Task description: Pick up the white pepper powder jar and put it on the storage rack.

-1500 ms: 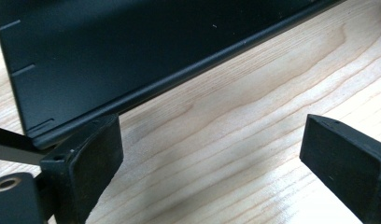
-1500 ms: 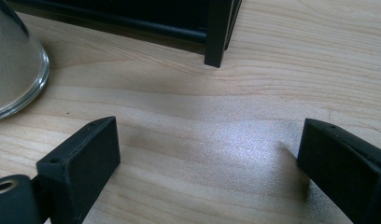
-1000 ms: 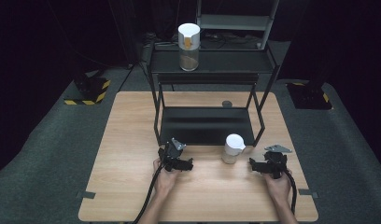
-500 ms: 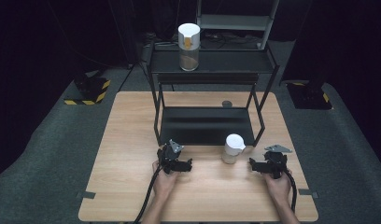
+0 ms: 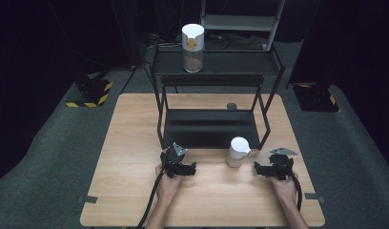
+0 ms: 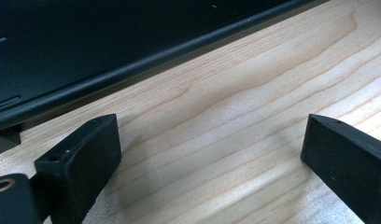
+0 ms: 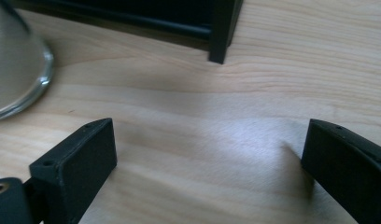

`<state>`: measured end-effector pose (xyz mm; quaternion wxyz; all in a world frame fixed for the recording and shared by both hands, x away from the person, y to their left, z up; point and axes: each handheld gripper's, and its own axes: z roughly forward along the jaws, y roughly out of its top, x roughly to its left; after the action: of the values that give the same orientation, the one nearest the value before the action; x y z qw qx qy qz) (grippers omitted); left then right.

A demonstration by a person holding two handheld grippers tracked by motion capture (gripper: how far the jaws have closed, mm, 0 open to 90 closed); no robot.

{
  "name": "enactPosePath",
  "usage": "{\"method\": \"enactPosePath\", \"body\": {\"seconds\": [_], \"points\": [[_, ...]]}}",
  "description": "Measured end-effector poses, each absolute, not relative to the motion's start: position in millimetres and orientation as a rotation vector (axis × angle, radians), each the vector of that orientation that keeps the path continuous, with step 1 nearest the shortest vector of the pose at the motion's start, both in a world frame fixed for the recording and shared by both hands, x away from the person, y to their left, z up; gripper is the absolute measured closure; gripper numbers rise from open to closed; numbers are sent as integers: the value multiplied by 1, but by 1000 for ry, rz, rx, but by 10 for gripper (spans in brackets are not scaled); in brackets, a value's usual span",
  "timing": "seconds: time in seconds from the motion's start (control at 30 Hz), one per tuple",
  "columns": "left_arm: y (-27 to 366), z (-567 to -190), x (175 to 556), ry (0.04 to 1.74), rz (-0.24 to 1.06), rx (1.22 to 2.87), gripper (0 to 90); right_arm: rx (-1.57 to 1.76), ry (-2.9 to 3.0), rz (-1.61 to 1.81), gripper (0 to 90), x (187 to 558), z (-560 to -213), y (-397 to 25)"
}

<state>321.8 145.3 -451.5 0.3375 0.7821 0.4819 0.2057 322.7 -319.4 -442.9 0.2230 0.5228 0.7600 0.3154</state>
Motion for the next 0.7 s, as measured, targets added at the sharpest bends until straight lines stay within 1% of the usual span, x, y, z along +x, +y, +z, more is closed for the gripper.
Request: {"method": "enactPosePath", "body": {"seconds": [0.37,0.7], "points": [[145,-451,322,1256,535,2038,49,1279,2252,960,38,308,-436,-307],[145,-451,322,1256,534,2038,50,1191,2281,1128,91,315,-432,-300]]}}
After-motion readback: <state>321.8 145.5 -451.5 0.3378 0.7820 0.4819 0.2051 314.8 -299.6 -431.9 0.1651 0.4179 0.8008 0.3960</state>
